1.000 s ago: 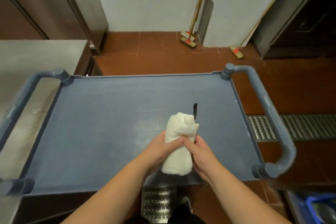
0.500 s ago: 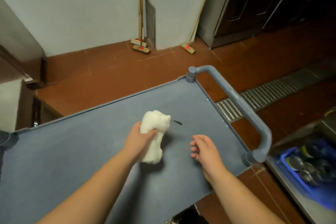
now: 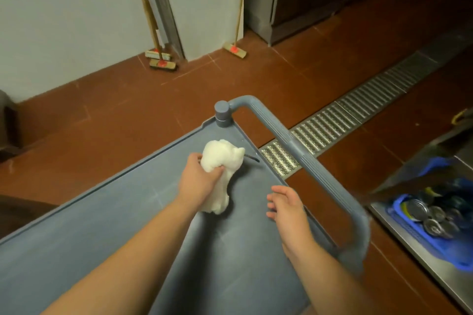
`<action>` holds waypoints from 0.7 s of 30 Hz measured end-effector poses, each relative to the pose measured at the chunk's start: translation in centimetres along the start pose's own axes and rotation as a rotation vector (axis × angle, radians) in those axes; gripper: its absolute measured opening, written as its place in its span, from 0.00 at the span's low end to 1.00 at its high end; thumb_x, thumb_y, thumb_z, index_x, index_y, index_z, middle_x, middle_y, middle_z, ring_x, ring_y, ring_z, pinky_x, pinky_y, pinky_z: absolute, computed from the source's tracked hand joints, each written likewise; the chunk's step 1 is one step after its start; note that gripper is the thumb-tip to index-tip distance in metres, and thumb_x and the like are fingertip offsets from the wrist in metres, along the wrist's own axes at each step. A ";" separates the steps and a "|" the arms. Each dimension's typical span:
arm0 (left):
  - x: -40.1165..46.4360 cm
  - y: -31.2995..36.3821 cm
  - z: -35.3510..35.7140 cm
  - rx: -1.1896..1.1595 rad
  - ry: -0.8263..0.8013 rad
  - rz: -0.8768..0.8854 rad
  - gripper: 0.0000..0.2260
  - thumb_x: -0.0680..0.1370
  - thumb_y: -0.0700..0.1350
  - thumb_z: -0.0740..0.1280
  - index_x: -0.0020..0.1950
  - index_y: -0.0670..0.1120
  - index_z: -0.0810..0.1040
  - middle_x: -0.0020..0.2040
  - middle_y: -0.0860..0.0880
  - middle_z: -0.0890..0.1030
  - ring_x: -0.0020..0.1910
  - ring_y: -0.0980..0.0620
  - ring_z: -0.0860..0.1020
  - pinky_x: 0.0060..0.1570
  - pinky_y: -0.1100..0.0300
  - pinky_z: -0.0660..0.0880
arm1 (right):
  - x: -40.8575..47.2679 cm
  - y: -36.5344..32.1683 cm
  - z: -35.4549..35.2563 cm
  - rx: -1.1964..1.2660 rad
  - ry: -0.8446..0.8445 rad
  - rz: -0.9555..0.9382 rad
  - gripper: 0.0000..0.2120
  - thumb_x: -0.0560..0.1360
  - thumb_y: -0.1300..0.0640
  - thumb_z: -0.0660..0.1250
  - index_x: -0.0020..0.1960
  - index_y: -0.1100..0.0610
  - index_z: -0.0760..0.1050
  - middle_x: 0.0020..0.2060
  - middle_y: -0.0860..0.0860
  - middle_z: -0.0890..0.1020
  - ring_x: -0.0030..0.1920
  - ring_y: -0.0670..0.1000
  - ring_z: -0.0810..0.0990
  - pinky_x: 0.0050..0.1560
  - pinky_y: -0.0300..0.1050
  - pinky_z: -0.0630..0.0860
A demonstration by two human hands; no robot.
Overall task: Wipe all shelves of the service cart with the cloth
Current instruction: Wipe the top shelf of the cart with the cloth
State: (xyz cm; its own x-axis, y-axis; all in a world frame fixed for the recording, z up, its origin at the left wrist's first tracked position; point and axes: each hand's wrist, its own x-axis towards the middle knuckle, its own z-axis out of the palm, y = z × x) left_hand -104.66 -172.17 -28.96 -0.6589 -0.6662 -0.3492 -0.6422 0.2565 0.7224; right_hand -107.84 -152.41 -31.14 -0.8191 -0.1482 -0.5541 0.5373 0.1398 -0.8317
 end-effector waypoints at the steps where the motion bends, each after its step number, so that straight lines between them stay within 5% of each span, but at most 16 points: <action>1: 1.5 0.6 0.3 0.037 0.026 0.016 0.23 0.73 0.51 0.72 0.64 0.45 0.68 0.53 0.49 0.76 0.54 0.44 0.77 0.46 0.57 0.69 | 0.9 -0.5 0.3 0.002 -0.006 -0.010 0.10 0.80 0.67 0.60 0.54 0.54 0.74 0.45 0.53 0.78 0.39 0.48 0.75 0.41 0.42 0.73; 7: 8.2 4.5 3.0 0.249 0.152 0.205 0.17 0.73 0.49 0.68 0.59 0.48 0.67 0.48 0.51 0.76 0.46 0.45 0.74 0.38 0.54 0.68 | 4.5 -0.5 0.8 0.027 0.015 -0.054 0.11 0.78 0.64 0.62 0.53 0.50 0.75 0.45 0.50 0.78 0.43 0.47 0.77 0.46 0.44 0.75; 11: 8.5 5.0 6.0 0.451 0.194 0.268 0.15 0.74 0.48 0.67 0.57 0.48 0.68 0.51 0.45 0.78 0.50 0.40 0.76 0.37 0.50 0.72 | 4.2 0.2 -0.4 0.040 0.087 -0.075 0.09 0.77 0.63 0.62 0.52 0.51 0.76 0.44 0.49 0.78 0.42 0.45 0.77 0.45 0.42 0.75; 14: 8.3 5.1 7.8 0.545 0.155 0.290 0.13 0.74 0.48 0.66 0.57 0.47 0.70 0.48 0.42 0.77 0.48 0.38 0.76 0.34 0.50 0.70 | 3.9 -0.2 -1.5 0.066 0.142 -0.069 0.13 0.79 0.69 0.59 0.53 0.54 0.76 0.44 0.51 0.79 0.42 0.45 0.78 0.42 0.38 0.77; 21: 8.2 4.3 7.2 0.486 -0.009 0.363 0.15 0.73 0.47 0.66 0.60 0.47 0.73 0.50 0.41 0.80 0.49 0.37 0.77 0.41 0.50 0.73 | 3.9 0.7 -3.6 -0.043 0.252 -0.078 0.16 0.79 0.68 0.60 0.50 0.48 0.77 0.48 0.48 0.81 0.50 0.52 0.80 0.57 0.49 0.76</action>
State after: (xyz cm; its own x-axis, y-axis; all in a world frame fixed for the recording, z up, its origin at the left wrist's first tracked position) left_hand -115.65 -171.52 -33.04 -0.8715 -0.4705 -0.1383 -0.4794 0.7582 0.4419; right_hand -111.37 -149.33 -33.78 -0.8847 0.0877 -0.4579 0.4662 0.1799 -0.8662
